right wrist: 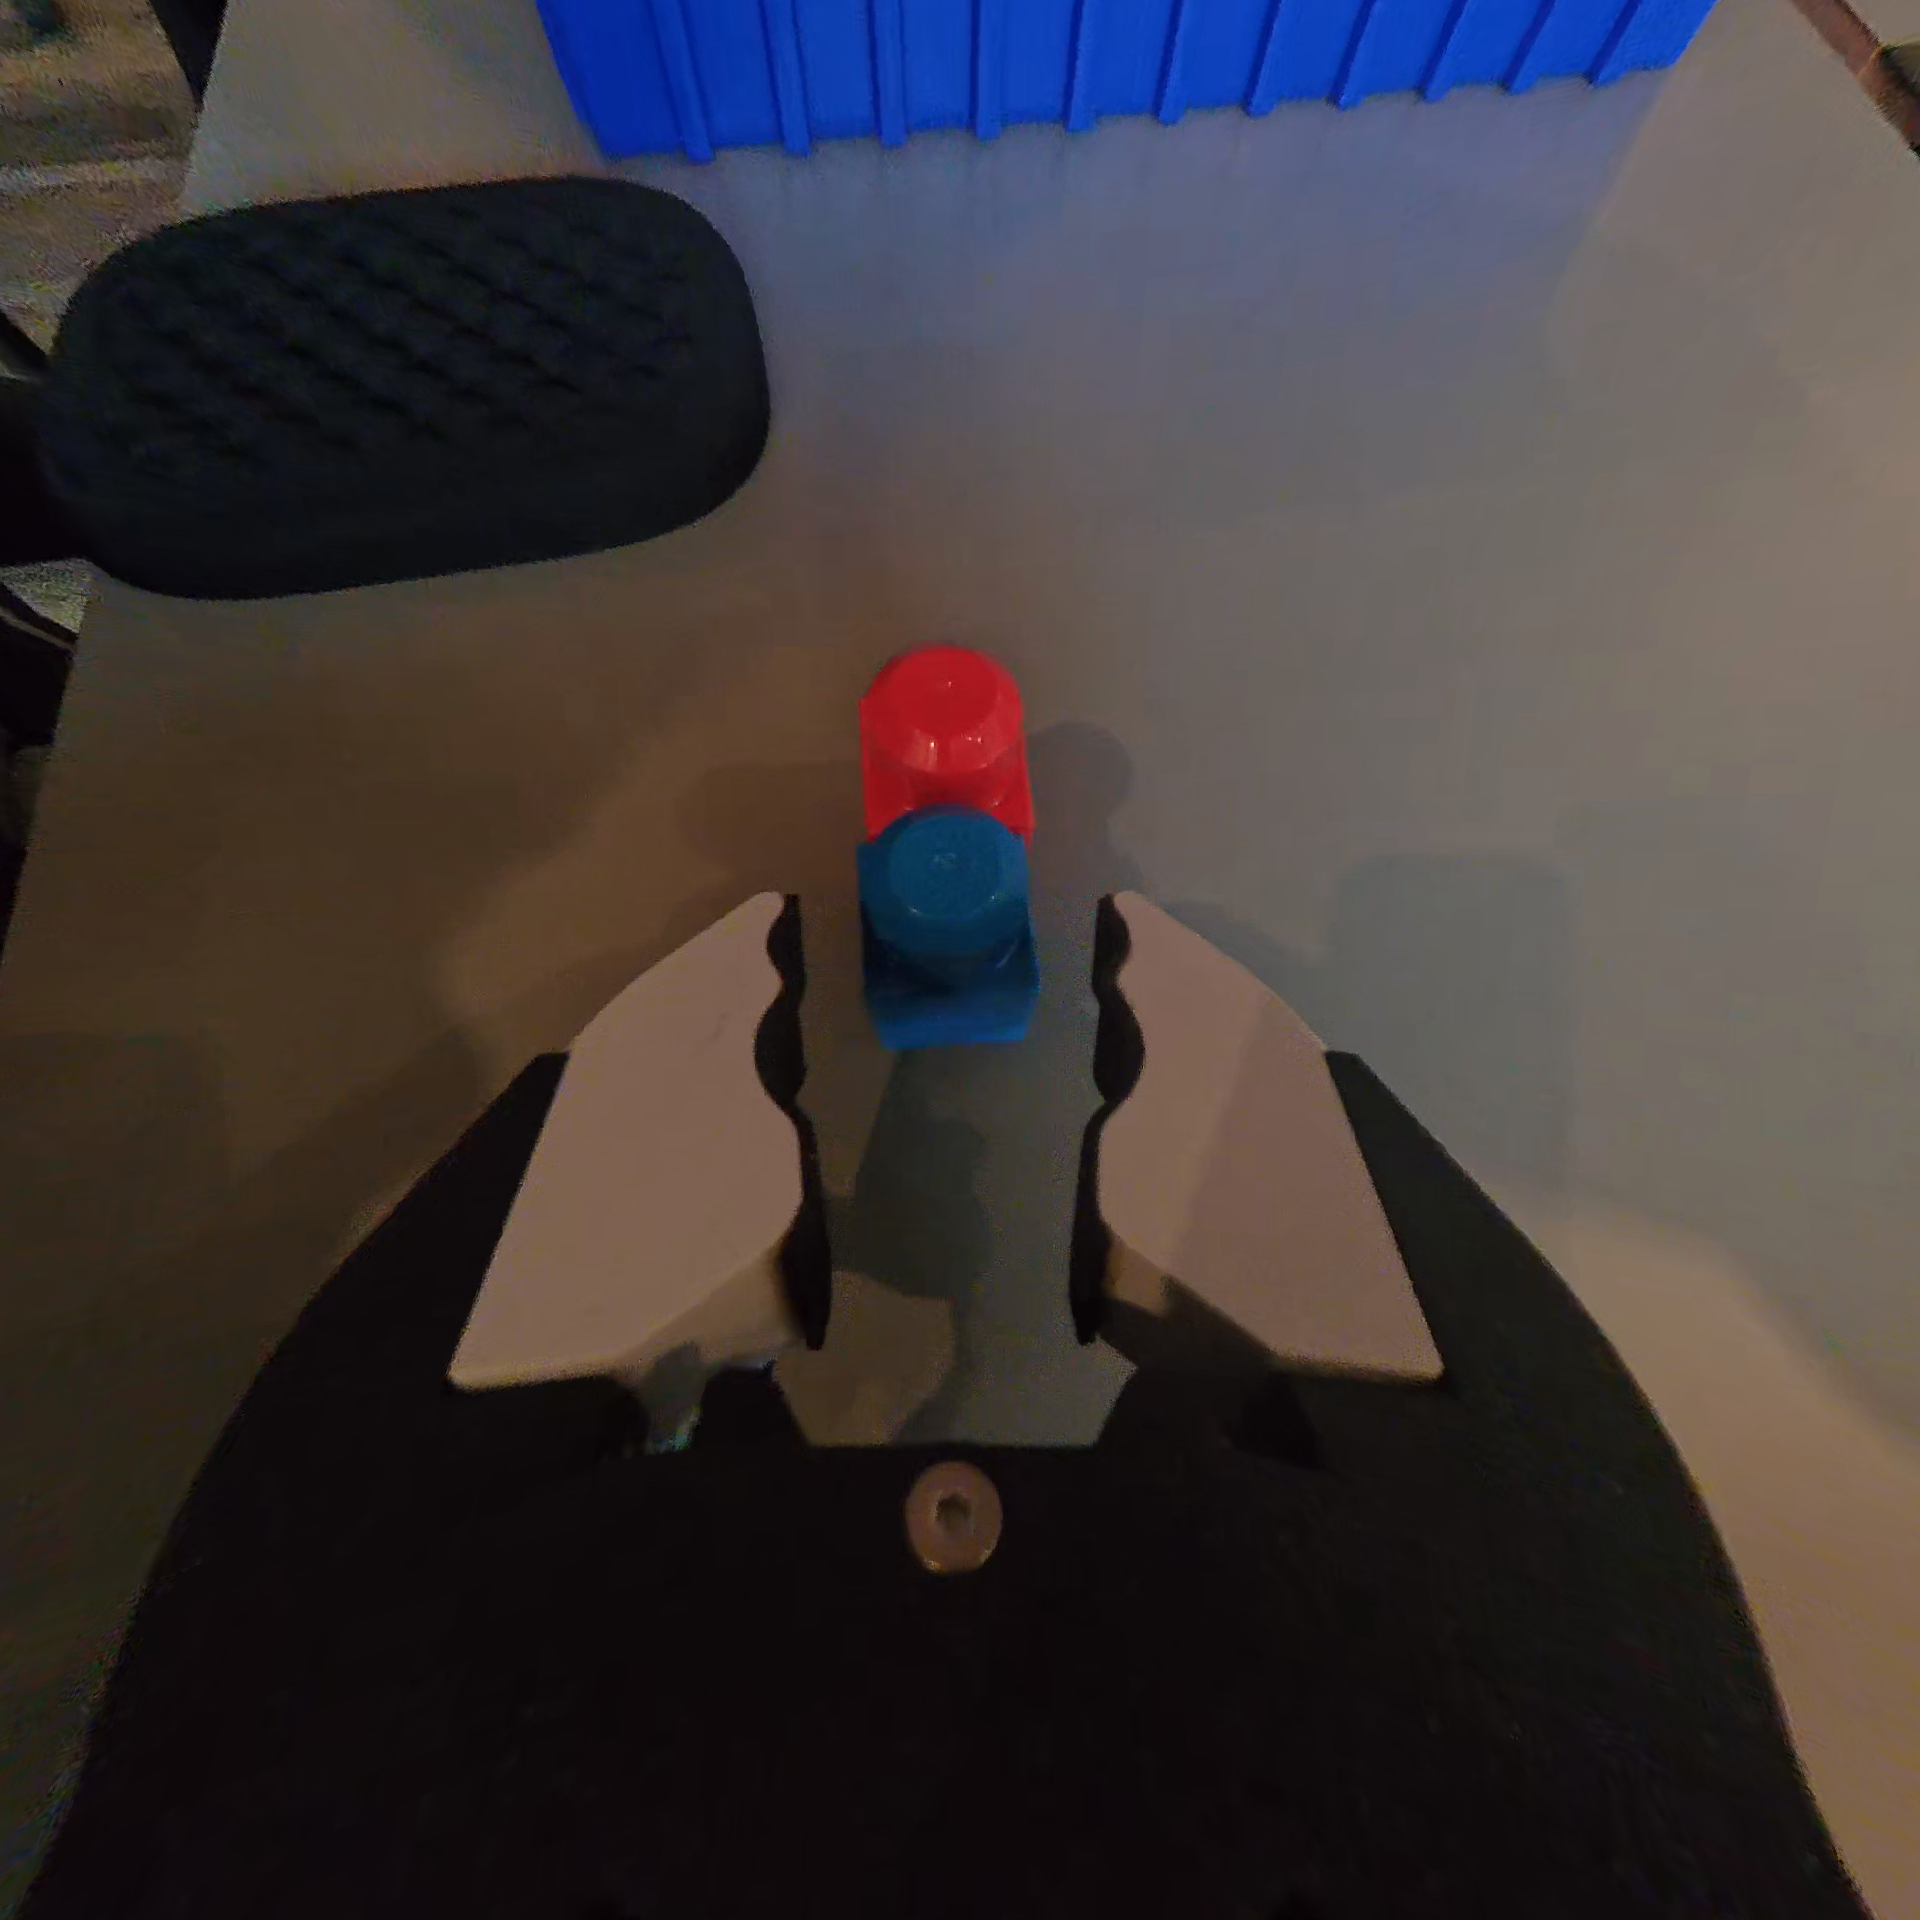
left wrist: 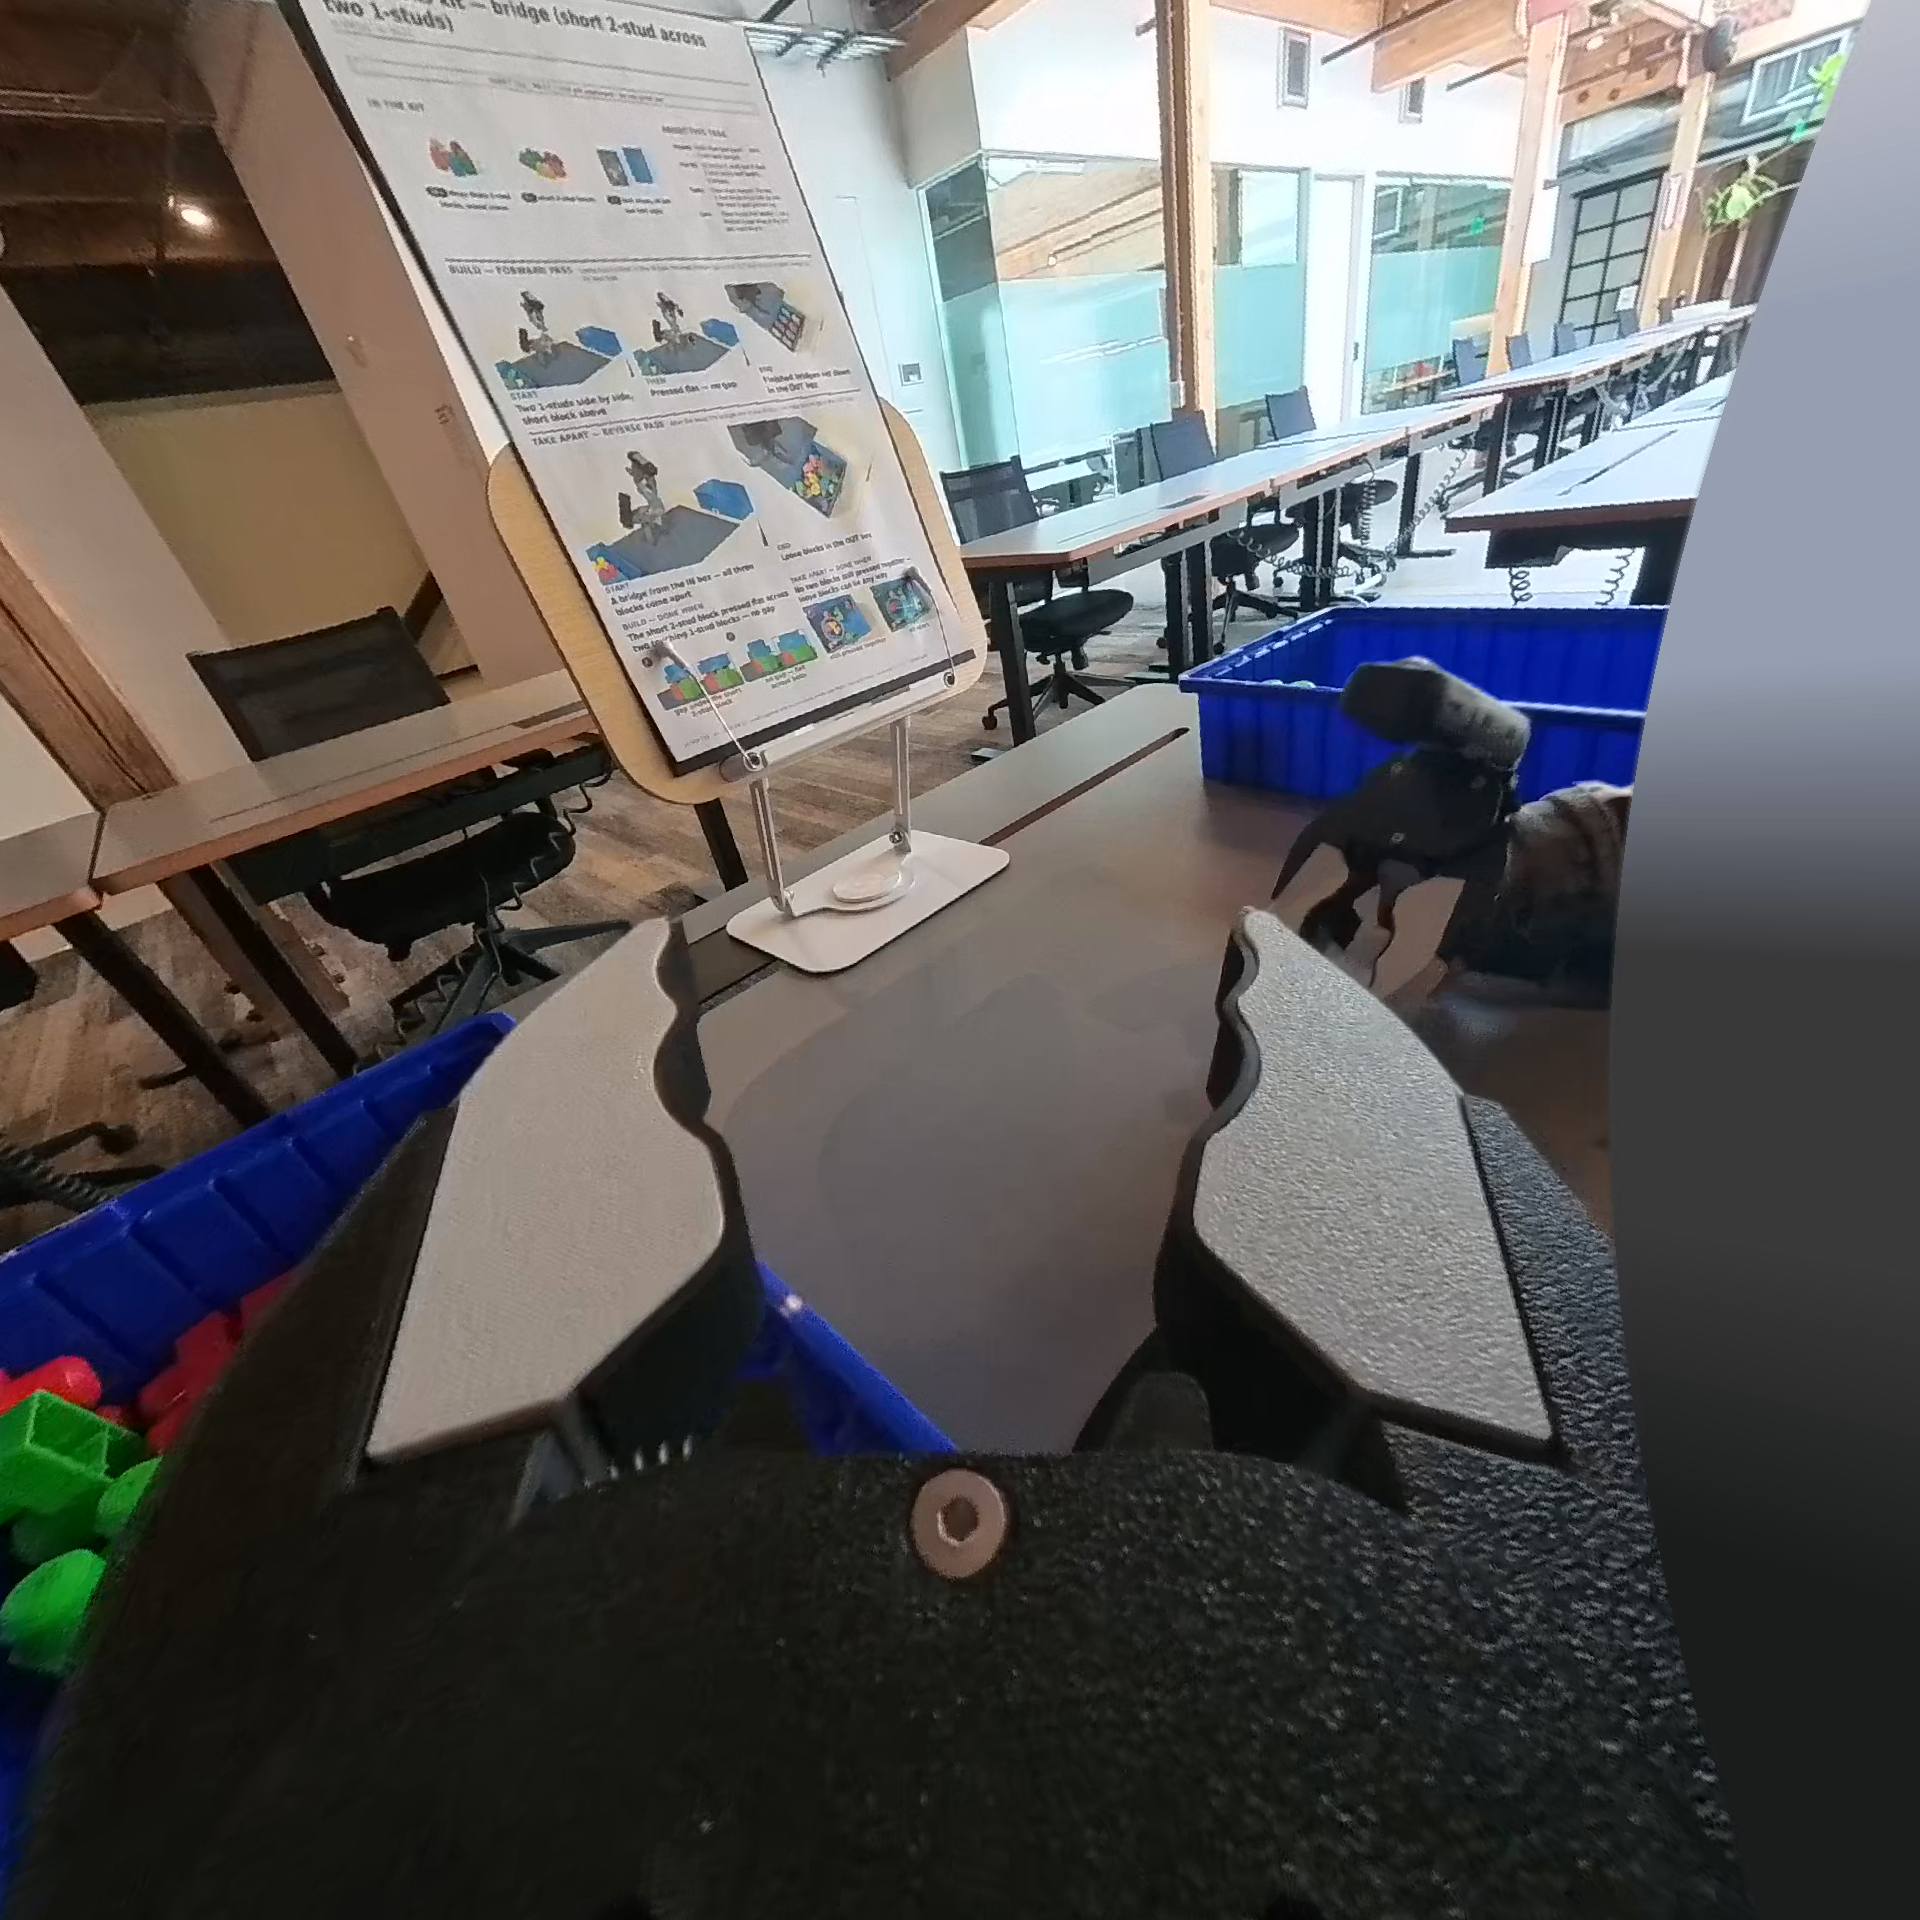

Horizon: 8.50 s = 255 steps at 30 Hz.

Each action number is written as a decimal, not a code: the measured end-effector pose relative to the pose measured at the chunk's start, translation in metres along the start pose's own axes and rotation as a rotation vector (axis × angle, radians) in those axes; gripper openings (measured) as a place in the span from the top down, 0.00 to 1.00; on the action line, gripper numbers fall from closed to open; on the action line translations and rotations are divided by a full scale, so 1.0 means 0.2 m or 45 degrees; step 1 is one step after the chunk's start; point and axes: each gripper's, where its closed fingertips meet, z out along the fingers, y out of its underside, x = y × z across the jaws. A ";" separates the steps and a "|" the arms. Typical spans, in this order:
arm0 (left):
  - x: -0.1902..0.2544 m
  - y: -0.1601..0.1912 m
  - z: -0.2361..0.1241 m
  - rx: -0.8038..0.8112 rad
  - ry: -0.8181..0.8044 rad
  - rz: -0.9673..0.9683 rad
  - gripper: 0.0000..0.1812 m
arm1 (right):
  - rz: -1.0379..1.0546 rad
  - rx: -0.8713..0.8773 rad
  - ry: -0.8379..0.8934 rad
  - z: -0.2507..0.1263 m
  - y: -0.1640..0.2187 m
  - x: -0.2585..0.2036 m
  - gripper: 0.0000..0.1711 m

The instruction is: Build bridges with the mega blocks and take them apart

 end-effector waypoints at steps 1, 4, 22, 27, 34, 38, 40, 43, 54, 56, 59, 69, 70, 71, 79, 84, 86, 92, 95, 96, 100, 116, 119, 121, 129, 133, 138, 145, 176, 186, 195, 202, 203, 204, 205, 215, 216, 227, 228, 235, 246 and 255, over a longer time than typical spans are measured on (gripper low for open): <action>0.00 0.01 0.00 -0.009 -0.003 -0.004 0.48 | 0.001 -0.002 0.010 -0.01 -0.01 0.00 0.67; -0.02 0.03 -0.01 -0.034 -0.016 -0.033 0.50 | -0.002 -0.005 0.035 -0.05 -0.03 0.01 0.59; -0.57 0.21 -0.13 -0.537 -0.072 0.267 0.66 | -0.060 0.326 0.256 -0.44 -0.27 0.02 0.40; -0.80 0.39 -0.01 -0.756 0.222 0.235 0.64 | -0.039 0.346 0.324 -0.52 -0.19 0.08 0.41; -1.13 0.82 0.15 -1.133 0.424 0.318 0.70 | -0.004 0.404 0.373 -0.59 -0.10 0.14 0.43; -1.25 1.03 0.21 -1.299 0.469 0.344 0.68 | 0.029 0.426 0.412 -0.61 -0.05 0.19 0.43; -1.31 1.12 0.22 -1.388 0.484 0.348 0.69 | 0.045 0.439 0.422 -0.62 -0.04 0.20 0.44; -1.35 1.20 0.25 -1.444 0.509 0.365 0.69 | 0.050 0.429 0.431 -0.61 -0.03 0.22 0.44; -1.35 1.39 0.31 -1.602 0.682 0.459 0.77 | 0.048 0.407 0.435 -0.58 -0.02 0.22 0.44; -1.33 1.41 0.30 -1.619 0.718 0.459 0.77 | 0.049 0.405 0.436 -0.58 -0.02 0.23 0.44; -1.30 1.46 0.27 -1.692 0.778 0.462 0.78 | 0.055 0.395 0.438 -0.58 -0.01 0.23 0.44; -1.26 1.42 0.31 -1.592 0.666 0.337 0.80 | 0.044 0.409 0.450 -0.59 -0.02 0.23 0.44; -1.26 1.40 0.31 -1.569 0.641 0.331 0.80 | 0.041 0.408 0.451 -0.59 -0.02 0.23 0.44; -1.27 1.37 0.31 -1.545 0.612 0.324 0.80 | 0.039 0.410 0.449 -0.59 -0.02 0.23 0.44; -1.19 0.95 0.29 -1.270 0.454 0.251 0.81 | 0.001 0.454 0.421 -0.60 -0.07 0.18 0.45; -0.98 0.67 0.30 -1.128 0.470 0.301 0.80 | -0.019 0.494 0.404 -0.62 -0.11 0.16 0.46; -0.88 0.59 0.31 -1.109 0.489 0.336 0.80 | -0.017 0.504 0.394 -0.63 -0.11 0.15 0.46; -0.47 0.45 0.42 -1.053 0.616 0.461 0.80 | -0.005 0.496 0.358 -0.61 -0.10 0.14 0.48; -0.28 0.46 0.49 -1.063 0.699 0.489 0.80 | 0.001 0.459 0.328 -0.58 -0.10 0.12 0.48; -0.22 0.46 0.51 -1.067 0.728 0.501 0.80 | -0.006 0.453 0.316 -0.57 -0.12 0.10 0.48; 0.02 0.49 0.59 -1.086 0.818 0.532 0.81 | -0.069 0.366 0.263 -0.54 -0.22 0.05 0.47; 0.64 0.47 0.80 -1.159 1.073 0.571 0.80 | -0.369 -0.382 0.020 -0.29 -0.55 -0.03 0.53; 0.67 0.49 0.81 -1.177 1.086 0.550 0.80 | -0.349 -0.368 -0.011 -0.28 -0.56 -0.04 0.63; 0.67 0.49 0.81 -1.166 1.097 0.525 0.80 | -0.347 -0.379 -0.015 -0.28 -0.54 -0.04 0.62; 0.71 0.48 0.82 -1.096 1.149 0.462 0.80 | -0.305 -0.371 -0.068 -0.27 -0.48 -0.04 0.68; 0.72 0.46 0.83 -1.077 1.160 0.450 0.80 | -0.304 -0.352 -0.105 -0.27 -0.48 -0.05 0.72; 0.72 0.46 0.83 -1.084 1.164 0.473 0.80 | -0.311 -0.349 -0.129 -0.28 -0.47 -0.06 0.80; 0.72 0.45 0.84 -1.059 1.119 0.487 0.80 | -0.337 -0.297 -0.100 -0.28 -0.48 -0.06 0.81; 0.34 0.24 0.10 -0.348 0.443 -0.080 0.62 | -0.152 -0.336 -0.053 -0.04 -0.19 -0.02 0.81; 0.45 0.42 0.38 -0.358 0.650 -0.038 0.59 | -0.158 -0.356 -0.022 -0.02 -0.17 0.01 0.81; 0.46 0.44 0.40 -0.360 0.657 -0.021 0.61 | -0.108 -0.351 0.017 0.01 -0.14 0.01 0.81; 0.48 0.46 0.42 -0.393 0.665 -0.008 0.61 | -0.087 -0.339 0.029 0.02 -0.12 0.01 0.81; 0.48 0.46 0.42 -0.390 0.667 -0.007 0.61 | -0.085 -0.345 0.029 0.02 -0.11 0.00 0.81; 0.48 0.46 0.42 -0.387 0.666 -0.008 0.61 | -0.079 -0.345 0.030 0.02 -0.11 0.00 0.81; 0.48 0.46 0.42 -0.383 0.666 -0.010 0.61 | -0.086 -0.343 0.029 0.02 -0.11 0.00 0.81; 0.50 0.47 0.42 -0.399 0.665 0.018 0.62 | -0.166 -0.523 0.029 0.03 -0.08 0.00 0.81; 0.50 0.47 0.43 -0.394 0.668 0.017 0.63 | -0.177 -0.544 0.034 0.03 -0.08 0.00 0.80; 0.55 0.49 0.44 -0.420 0.699 0.045 0.63 | -0.267 -0.827 -0.001 0.03 -0.05 0.01 0.80; 0.55 0.49 0.44 -0.421 0.696 0.047 0.63 | -0.267 -0.851 -0.007 0.03 -0.05 0.01 0.80; 0.57 0.48 0.45 -0.405 0.728 0.047 0.63 | -0.278 -0.968 -0.040 0.03 -0.04 0.01 0.80; 0.60 0.50 0.46 -0.419 0.743 0.056 0.62 | -0.320 -1.171 -0.058 0.02 -0.04 0.01 0.80; 0.63 0.51 0.47 -0.420 0.762 0.072 0.63 | -0.277 -1.133 -0.114 0.03 -0.03 0.01 0.80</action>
